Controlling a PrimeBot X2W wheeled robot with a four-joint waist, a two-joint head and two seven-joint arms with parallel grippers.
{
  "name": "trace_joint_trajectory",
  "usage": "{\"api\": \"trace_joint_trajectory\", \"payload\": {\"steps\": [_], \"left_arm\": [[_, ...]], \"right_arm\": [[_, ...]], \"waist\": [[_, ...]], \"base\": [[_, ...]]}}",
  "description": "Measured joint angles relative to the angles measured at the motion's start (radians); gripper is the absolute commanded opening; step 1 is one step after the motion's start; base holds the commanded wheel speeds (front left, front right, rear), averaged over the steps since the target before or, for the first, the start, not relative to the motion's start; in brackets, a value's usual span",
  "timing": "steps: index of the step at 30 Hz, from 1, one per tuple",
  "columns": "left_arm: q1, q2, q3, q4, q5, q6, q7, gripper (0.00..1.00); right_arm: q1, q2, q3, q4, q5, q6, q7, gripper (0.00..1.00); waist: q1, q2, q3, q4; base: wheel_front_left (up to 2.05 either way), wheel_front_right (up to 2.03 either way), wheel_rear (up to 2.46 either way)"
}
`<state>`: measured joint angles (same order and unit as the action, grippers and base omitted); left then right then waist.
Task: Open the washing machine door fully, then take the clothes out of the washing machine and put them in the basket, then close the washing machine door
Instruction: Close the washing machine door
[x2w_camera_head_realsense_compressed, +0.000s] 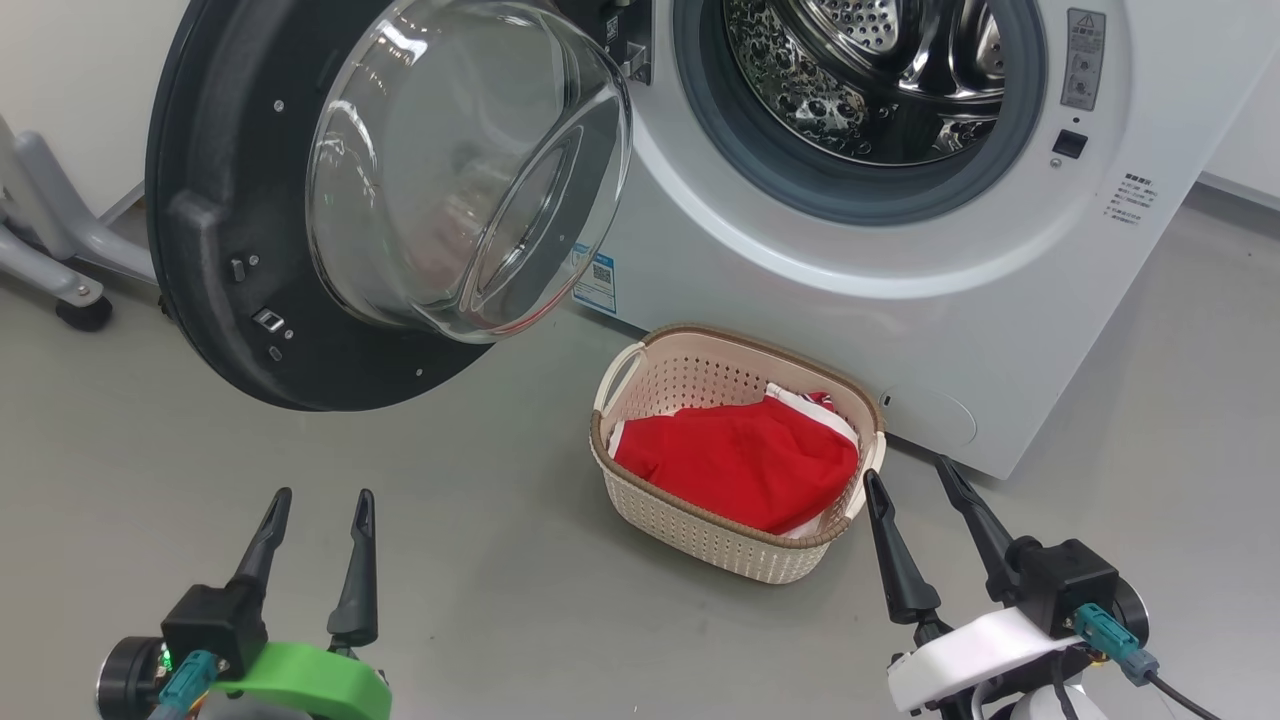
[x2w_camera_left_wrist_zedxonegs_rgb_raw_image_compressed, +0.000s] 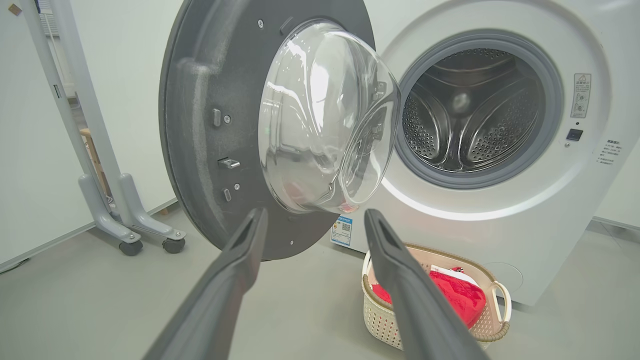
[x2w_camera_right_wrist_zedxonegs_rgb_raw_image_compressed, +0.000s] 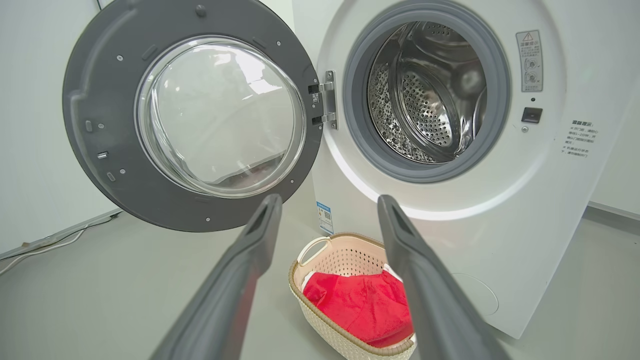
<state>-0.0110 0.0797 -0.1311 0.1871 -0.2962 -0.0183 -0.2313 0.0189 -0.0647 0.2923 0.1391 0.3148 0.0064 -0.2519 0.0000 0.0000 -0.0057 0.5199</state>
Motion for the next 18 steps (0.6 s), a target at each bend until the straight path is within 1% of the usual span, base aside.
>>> {"api": "trace_joint_trajectory", "payload": {"steps": [1,2,3,4,5,12,18], "left_arm": [[0.000,0.000,0.000,0.000,0.000,0.000,0.000,0.93],[0.000,0.000,-0.001,0.000,0.000,0.000,0.000,0.93],[0.000,0.000,-0.001,0.000,0.000,0.000,0.000,0.49],[0.000,0.000,-0.002,0.001,0.000,0.000,0.002,0.12],[0.000,0.000,-0.003,0.001,0.000,0.000,0.002,0.00],[0.001,0.000,-0.004,-0.008,-0.002,0.000,0.003,0.00],[-0.001,0.009,0.023,-0.059,-0.019,-0.004,0.001,0.00]], "right_arm": [[0.000,0.000,0.000,0.000,0.000,0.000,0.000,1.00],[0.000,0.000,0.000,0.000,0.000,0.000,0.000,1.00],[0.000,0.000,-0.001,0.000,0.000,0.000,0.000,1.00],[0.000,0.001,-0.001,0.000,0.000,0.000,0.000,1.00],[0.000,0.001,-0.002,0.000,0.000,0.000,0.000,1.00],[0.000,0.001,0.005,-0.005,-0.001,-0.009,0.000,1.00],[-0.002,0.000,0.024,-0.019,-0.020,-0.009,0.005,1.00]], "waist": [[0.0000,0.0000,0.000,0.000],[0.0000,0.0000,-0.001,0.000],[0.0000,0.0000,-0.001,0.000],[0.0000,0.0000,-0.001,-0.001],[0.0000,0.0000,-0.001,-0.001],[0.0000,0.0000,0.018,0.000],[0.0000,0.0000,0.057,-0.012]], "base": [[0.00,0.00,0.00],[0.00,0.00,0.00],[0.00,0.00,0.00],[0.00,0.00,0.00],[0.00,0.00,0.00],[0.00,0.00,0.00],[0.00,0.00,0.00]]}}
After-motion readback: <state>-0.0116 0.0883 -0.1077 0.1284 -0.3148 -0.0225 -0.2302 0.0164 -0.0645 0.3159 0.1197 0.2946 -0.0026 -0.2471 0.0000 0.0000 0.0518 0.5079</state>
